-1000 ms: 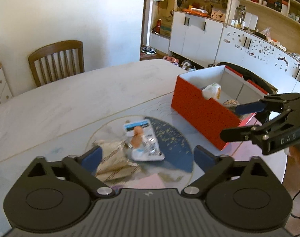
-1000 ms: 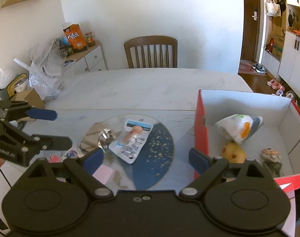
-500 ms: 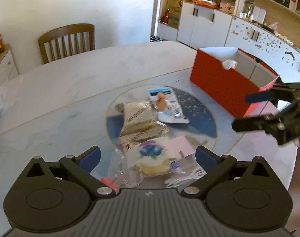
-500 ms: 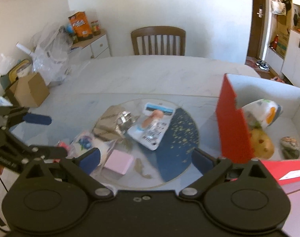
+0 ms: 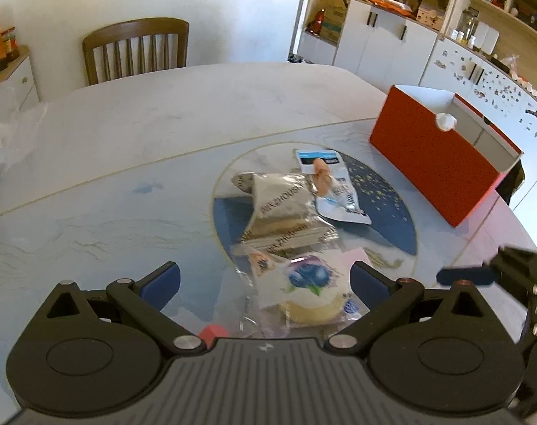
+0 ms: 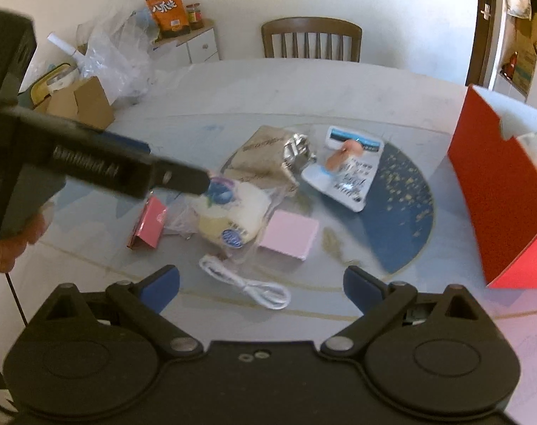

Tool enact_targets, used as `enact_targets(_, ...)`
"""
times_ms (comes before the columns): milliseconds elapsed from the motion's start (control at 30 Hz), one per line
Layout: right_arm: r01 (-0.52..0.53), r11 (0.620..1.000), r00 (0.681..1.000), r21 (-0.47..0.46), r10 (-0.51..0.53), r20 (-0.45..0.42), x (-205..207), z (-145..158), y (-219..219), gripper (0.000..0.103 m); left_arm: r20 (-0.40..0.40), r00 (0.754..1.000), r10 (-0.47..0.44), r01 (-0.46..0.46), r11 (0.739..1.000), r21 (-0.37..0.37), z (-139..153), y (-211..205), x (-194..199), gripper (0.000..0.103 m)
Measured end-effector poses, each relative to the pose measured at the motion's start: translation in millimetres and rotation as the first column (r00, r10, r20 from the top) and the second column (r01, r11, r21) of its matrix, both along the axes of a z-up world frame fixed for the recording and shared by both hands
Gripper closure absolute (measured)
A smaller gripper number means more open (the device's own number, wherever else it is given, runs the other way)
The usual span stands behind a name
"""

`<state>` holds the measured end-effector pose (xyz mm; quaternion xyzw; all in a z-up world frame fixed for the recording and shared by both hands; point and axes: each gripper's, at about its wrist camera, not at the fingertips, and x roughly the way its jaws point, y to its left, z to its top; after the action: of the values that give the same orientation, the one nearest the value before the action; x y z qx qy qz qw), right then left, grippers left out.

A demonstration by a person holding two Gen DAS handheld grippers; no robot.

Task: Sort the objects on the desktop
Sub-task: 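Move left gripper to red binder clip while right gripper approaches white USB cable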

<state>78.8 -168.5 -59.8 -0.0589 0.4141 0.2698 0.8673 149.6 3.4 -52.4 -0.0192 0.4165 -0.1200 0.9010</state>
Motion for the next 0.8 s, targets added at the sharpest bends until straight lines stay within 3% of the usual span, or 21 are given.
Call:
enact_targets(500,0.120,0.993,0.991,0.016,-0.119,-0.054,12.5,-28.1,21.8,0.006,-0.006,1.000,-0.007,0.007,0.998,0.064,-15.5,21.1,-18.8,0.000)
enact_targets(800,0.057,0.997,0.998,-0.053,-0.057,-0.015,13.3,-35.6,28.1,0.019,0.002,0.998,-0.063,0.062,0.992,0.106,-36.5,23.2,-34.5,0.001)
